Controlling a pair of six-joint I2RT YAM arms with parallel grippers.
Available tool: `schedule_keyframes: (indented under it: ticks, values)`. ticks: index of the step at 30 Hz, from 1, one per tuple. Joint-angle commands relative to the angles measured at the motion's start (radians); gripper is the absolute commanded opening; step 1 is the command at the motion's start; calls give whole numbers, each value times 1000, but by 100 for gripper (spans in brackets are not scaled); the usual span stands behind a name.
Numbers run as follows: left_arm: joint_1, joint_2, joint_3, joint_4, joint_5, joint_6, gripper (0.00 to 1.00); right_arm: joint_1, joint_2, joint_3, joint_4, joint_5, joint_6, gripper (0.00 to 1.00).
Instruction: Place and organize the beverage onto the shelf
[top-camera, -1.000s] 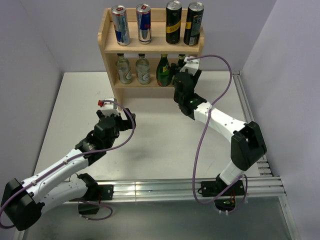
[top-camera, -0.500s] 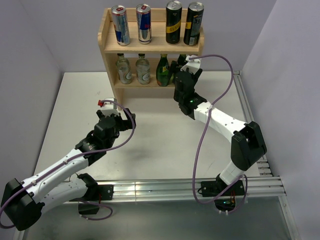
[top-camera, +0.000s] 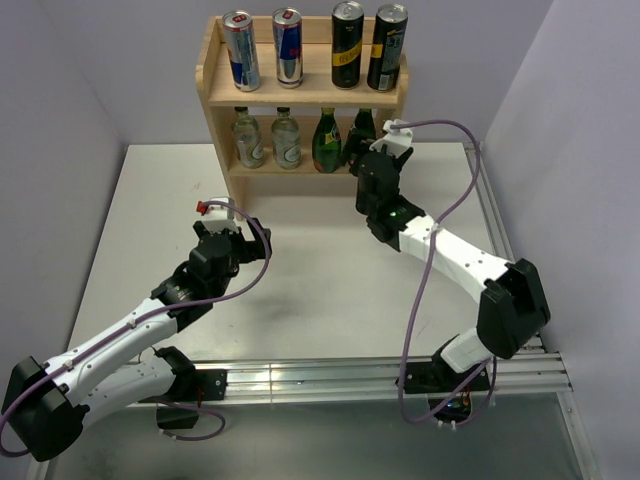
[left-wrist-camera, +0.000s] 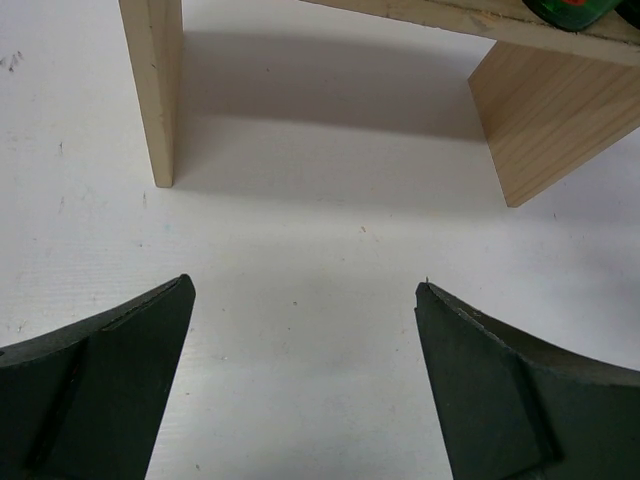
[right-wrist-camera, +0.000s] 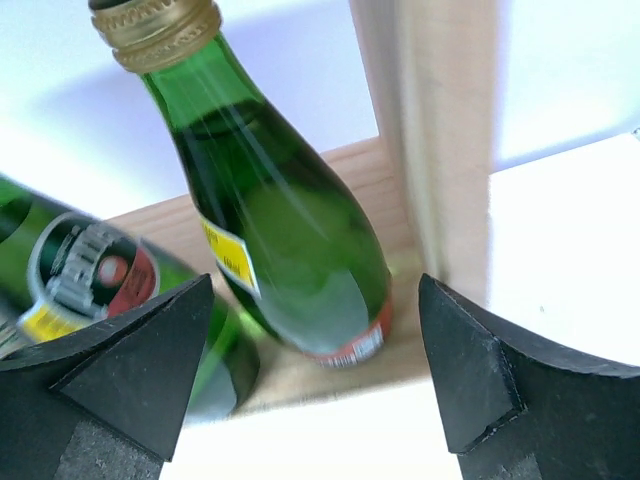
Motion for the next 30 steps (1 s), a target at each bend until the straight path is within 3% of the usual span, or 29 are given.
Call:
schedule_keyframes:
  ticks: [1,12,17,21,25,30]
  values:
    - [2,2,15,25,-12,8,99,11,-112,-46,7,42,44,90]
    - [2,-25,64,-34,-33,-3,99,200,-402,-268,-121,126,119,90]
    - [-1,-88,87,-111,-59,-30,99,410,-577,-423,-366,230,291,88]
    - [-9,-151,103,-123,5,-75,99,585,-808,-515,-551,302,392,88]
    - [-15,-224,168,-162,65,-87,99,679,-958,-491,-814,313,473,93]
    - [-21,-324,223,-160,79,-63,99,699,-1079,-377,-922,335,405,100]
